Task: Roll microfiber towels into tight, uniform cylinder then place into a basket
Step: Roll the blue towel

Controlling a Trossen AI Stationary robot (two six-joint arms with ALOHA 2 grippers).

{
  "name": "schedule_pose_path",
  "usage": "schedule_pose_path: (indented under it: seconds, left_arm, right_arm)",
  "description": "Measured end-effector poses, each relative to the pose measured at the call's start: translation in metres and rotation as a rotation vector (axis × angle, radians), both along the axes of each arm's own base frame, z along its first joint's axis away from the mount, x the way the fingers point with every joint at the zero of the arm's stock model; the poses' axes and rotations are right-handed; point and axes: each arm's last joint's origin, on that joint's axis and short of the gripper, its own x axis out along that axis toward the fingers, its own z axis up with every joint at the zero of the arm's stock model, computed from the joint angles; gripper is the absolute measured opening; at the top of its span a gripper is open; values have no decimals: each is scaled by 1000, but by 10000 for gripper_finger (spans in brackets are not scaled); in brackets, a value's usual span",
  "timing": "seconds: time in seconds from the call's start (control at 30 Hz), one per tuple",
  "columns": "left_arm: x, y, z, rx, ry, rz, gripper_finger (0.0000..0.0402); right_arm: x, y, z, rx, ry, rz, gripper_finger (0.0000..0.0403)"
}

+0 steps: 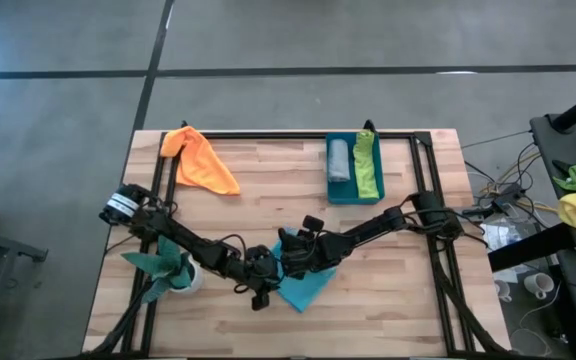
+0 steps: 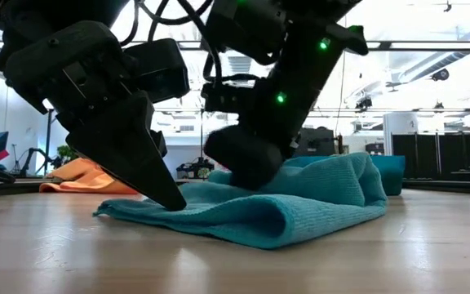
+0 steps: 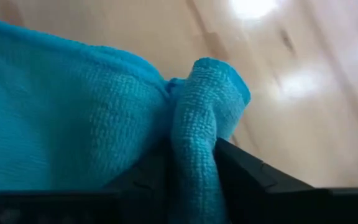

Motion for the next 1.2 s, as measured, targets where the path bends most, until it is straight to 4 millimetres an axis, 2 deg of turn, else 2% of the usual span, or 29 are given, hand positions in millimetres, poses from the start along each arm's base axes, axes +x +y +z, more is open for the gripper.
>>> schedule_pose_path:
  seconds: [0.27, 0.43, 0.73, 0.9, 1.07, 1.2]
  left_arm:
    - [0, -1, 1, -4, -2, -4, 112]
    - [-1, 0, 3, -11, -5, -10, 112]
    - [-3, 1, 1, -1, 8, -13, 112]
    - [-4, 2, 0, 9, 31, -12, 112]
    - [-5, 2, -1, 9, 34, -12, 112]
    - [-5, 2, -1, 8, 34, -11, 112]
  right_arm:
    - [4, 3, 14, 78, 29, -19, 174]
    - [2, 4, 31, 87, 26, -41, 194]
    - [-19, 16, 59, 100, 71, -32, 226]
    - [-39, 49, 77, 96, 58, 70, 247]
    - [-66, 95, 75, 64, 66, 184, 247]
    - [-85, 114, 74, 13, 42, 132, 247]
